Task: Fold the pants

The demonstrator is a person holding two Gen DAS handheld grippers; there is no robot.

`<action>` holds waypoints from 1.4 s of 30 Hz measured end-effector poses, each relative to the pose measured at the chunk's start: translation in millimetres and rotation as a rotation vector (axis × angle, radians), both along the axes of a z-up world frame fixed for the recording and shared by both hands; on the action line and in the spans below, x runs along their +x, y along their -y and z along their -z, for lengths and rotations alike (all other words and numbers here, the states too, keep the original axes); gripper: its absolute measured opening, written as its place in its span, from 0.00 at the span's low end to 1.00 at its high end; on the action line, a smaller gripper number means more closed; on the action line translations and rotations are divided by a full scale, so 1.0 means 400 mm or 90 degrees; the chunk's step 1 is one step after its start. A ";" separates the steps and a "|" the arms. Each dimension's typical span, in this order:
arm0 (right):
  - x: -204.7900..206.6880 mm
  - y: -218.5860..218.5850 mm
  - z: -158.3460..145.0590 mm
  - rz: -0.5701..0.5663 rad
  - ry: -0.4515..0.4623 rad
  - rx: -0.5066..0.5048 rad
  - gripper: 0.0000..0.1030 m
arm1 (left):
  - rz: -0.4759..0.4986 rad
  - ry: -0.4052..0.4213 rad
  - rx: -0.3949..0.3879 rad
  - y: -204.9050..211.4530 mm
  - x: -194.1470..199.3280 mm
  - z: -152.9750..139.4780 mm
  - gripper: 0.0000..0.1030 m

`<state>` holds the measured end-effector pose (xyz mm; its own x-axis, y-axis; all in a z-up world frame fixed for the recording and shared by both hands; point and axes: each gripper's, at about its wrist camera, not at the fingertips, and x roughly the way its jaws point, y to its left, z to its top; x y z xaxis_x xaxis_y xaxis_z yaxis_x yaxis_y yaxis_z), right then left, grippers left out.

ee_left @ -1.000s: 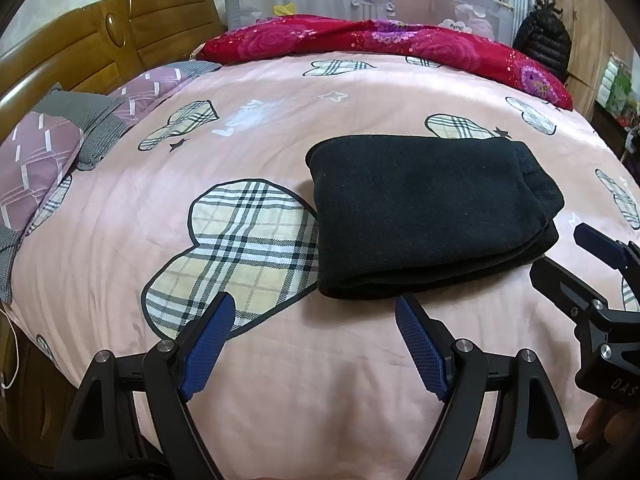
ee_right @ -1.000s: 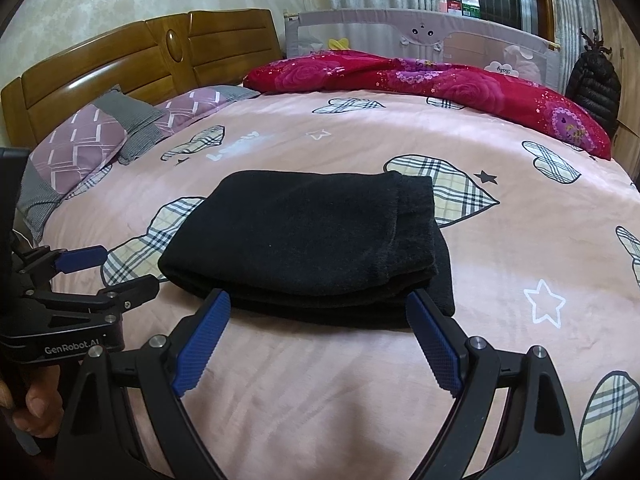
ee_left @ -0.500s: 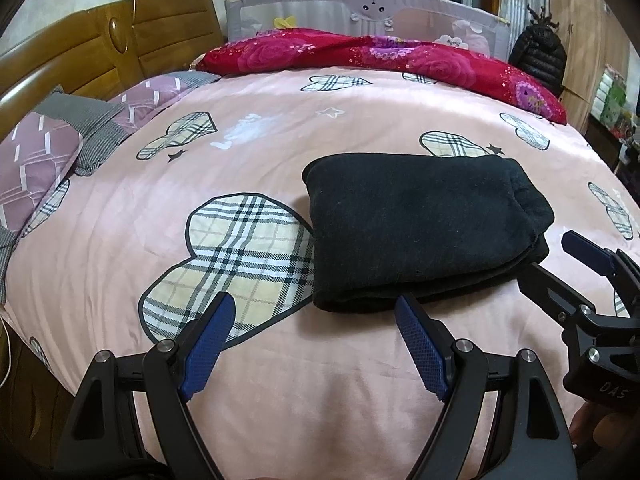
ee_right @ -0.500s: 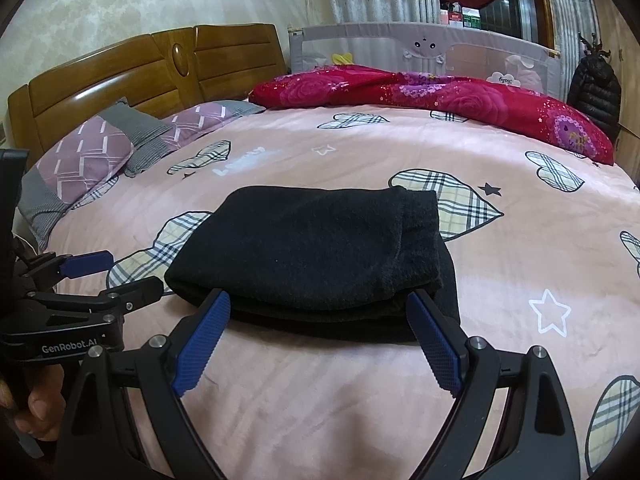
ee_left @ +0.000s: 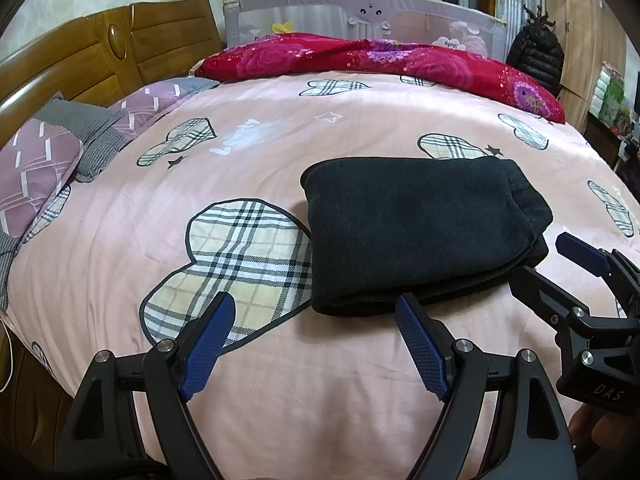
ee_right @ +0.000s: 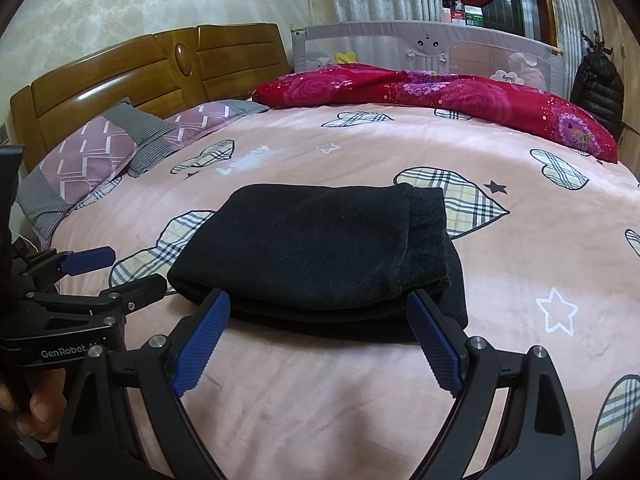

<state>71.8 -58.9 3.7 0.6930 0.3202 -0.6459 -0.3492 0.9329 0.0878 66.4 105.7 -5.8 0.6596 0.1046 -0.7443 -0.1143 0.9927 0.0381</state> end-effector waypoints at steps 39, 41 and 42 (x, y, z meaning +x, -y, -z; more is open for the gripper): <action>-0.002 -0.013 -0.006 -0.004 0.000 0.007 0.88 | -0.005 0.013 0.007 0.004 0.001 -0.001 0.81; -0.002 -0.015 -0.006 -0.003 0.001 0.007 0.88 | -0.008 0.017 0.006 0.002 -0.001 -0.003 0.81; -0.001 -0.013 -0.006 -0.003 0.000 0.008 0.88 | -0.010 0.019 0.006 0.001 -0.001 -0.004 0.81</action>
